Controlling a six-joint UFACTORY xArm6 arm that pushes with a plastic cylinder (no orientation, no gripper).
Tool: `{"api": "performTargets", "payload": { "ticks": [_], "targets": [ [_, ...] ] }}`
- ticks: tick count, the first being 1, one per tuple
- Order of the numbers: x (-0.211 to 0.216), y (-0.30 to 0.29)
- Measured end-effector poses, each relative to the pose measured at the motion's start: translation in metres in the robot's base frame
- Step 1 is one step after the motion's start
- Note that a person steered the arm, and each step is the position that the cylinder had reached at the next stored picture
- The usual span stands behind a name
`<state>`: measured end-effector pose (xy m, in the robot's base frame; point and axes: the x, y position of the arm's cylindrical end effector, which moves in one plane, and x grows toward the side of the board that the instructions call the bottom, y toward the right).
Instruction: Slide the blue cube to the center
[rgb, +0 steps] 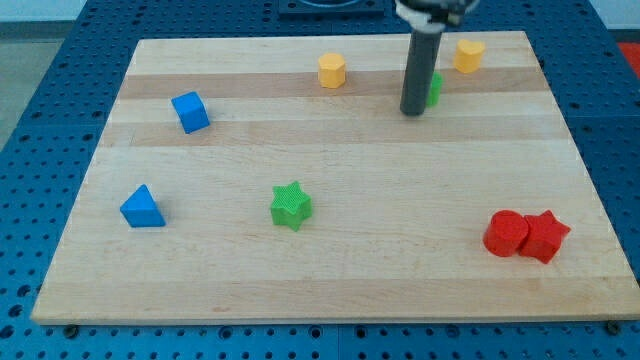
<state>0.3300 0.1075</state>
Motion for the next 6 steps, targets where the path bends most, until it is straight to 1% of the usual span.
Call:
{"api": "performTargets", "payload": {
  "ticks": [2,3,4,6],
  "targets": [
    [-0.001,0.000],
    [0.020,-0.016],
    [0.026,-0.072],
    [0.027,-0.150]
  ]
}}
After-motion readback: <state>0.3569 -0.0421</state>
